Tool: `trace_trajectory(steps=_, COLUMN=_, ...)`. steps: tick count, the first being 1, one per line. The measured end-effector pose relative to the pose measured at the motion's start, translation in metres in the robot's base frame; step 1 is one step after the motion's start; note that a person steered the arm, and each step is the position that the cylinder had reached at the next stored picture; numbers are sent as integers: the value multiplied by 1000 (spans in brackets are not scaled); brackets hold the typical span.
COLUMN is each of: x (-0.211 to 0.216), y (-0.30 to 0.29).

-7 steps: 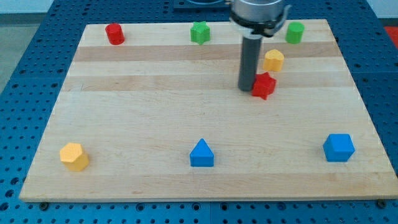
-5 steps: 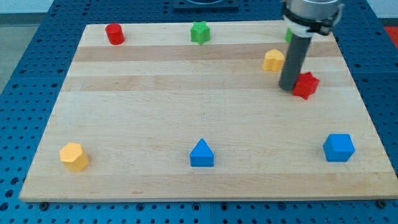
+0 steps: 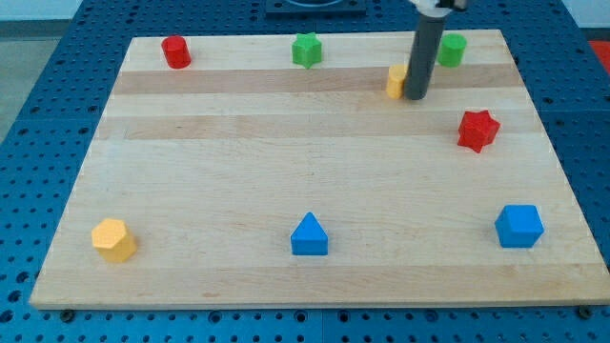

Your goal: Push the blue cube and blue triangle towards center

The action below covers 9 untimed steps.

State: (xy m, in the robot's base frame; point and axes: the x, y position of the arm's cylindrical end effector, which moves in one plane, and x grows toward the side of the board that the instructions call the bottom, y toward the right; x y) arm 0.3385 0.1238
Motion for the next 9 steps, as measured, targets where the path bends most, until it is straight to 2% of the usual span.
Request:
trace_trajectory(steps=1, x=17, y=-52)
trace_trajectory(steps=4, x=16, y=-254)
trace_trajectory(steps=6, x=-33, y=-335)
trace_trajectory(steps=7, x=-43, y=-368)
trace_trajectory(steps=9, x=-96, y=-406)
